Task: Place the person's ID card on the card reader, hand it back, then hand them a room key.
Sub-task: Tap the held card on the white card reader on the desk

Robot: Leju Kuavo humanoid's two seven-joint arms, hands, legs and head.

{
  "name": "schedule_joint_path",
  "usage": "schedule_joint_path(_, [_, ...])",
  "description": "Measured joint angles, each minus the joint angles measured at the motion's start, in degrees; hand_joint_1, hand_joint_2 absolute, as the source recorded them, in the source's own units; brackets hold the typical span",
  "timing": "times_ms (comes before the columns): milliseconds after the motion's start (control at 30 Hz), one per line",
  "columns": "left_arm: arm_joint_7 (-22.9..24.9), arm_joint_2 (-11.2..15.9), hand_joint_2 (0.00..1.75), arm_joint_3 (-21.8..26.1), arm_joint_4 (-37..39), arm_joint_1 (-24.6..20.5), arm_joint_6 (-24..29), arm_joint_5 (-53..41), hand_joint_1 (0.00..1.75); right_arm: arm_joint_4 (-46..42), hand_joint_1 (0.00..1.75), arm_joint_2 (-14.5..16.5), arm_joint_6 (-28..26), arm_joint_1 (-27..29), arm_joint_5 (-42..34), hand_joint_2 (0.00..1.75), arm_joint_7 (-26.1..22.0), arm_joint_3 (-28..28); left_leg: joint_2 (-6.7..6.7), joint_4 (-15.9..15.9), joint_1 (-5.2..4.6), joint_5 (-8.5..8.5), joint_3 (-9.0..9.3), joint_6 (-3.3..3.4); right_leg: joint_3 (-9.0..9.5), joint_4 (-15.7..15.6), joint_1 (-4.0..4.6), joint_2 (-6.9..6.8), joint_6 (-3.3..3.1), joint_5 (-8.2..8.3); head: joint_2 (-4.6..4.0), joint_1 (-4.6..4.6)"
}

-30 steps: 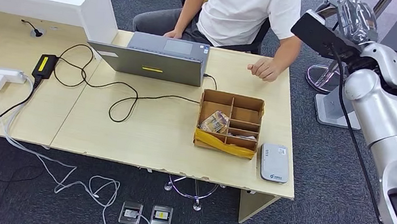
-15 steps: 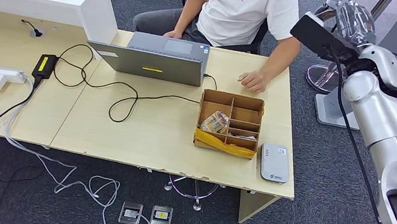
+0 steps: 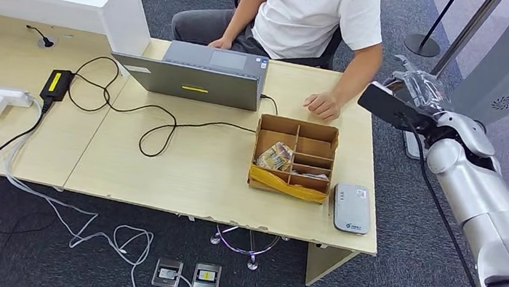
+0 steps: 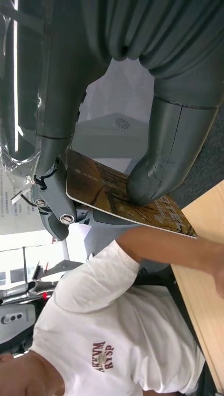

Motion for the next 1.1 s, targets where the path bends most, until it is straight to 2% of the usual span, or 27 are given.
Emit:
schedule_joint_path(467, [0.97,-0.02,1.75,0.92,0.01,0.05,0.60,0.90,0.00,-5.42,1.75,-4.36,0.97,8.11,-3.88,1.75,3.18,0.56,0.01,0.00,0.04,0.00,-0.01,0.00,0.01,-0.01,0.04,-0.01,0.00,0.00,0.01,0.01])
schedule_joint_path(1100, [1.00,-0.02,1.75,0.94,0.00,0.04,0.67,1.10,0.00,-7.84,1.75,-5.91,1.01,9.78,-3.93,1.75,3.66,0.52,0.02,0.00,0.04,0.00,-0.01,0.00,0.01,-0.02,0.05,-0.01,0.00,0.00,0.00,-0.01])
